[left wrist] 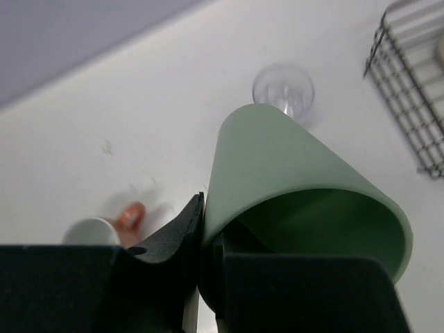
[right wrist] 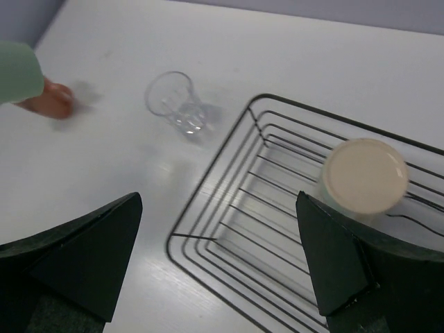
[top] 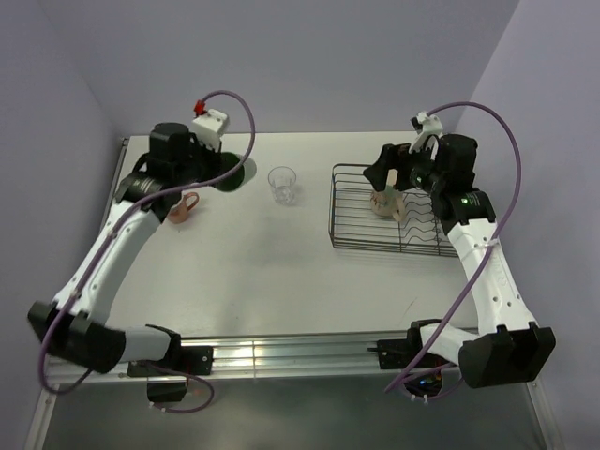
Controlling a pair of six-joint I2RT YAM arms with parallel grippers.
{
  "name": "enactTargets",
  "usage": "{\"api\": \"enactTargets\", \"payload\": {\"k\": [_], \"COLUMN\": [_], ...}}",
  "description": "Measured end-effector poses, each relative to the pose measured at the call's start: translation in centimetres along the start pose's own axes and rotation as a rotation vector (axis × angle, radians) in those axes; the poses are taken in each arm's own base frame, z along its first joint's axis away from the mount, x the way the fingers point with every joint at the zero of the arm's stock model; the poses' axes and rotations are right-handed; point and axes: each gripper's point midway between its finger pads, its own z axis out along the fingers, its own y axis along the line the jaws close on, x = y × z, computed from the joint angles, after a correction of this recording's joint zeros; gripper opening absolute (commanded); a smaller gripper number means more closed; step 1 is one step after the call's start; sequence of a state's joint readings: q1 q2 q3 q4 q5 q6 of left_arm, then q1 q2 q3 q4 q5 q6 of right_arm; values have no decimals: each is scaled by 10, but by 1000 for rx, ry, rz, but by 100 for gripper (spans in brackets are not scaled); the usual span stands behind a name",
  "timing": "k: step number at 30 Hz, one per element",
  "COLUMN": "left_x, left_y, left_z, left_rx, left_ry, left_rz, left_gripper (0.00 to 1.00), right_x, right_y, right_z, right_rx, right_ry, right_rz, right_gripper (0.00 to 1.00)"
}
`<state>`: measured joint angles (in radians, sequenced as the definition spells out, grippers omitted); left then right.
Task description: Load the cups into the dish rack
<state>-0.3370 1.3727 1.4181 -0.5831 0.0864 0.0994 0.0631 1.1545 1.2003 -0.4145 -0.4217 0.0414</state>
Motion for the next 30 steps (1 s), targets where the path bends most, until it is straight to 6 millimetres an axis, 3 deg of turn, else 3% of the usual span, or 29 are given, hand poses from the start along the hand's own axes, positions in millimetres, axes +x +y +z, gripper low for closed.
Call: {"api": "enactTargets", "payload": {"k": [3,8,11,18,23,30], "left_x": [-46,-79,-80,-64,-54,-65], "left_y": [3,2,-7,-68,-90,-110], "left_z": [-47,-106,-122,-148,-157,-178], "left_rx": [-67,-140,-156,-115,-137,-172], "left_ry": [-233,-541,-662,-942,-1064,-1192], "left_rz": [67,191,300,719,909,1029], "left_gripper": [0,0,0,0,0,0], "right_x": [-10,-27,-36,-39,-33,-42], "right_y": [23,66,86,132,162,203], "right_z": [-9,-21,-22,-6,0,-13], "right_rx": [-95,-298,-409,-639,-739,-887], "right_ry": [-47,-97,-99,-22,46,55], "right_rz": [65,208,300,493,568,573], "right_gripper": [100,100,100,100,100,100]}}
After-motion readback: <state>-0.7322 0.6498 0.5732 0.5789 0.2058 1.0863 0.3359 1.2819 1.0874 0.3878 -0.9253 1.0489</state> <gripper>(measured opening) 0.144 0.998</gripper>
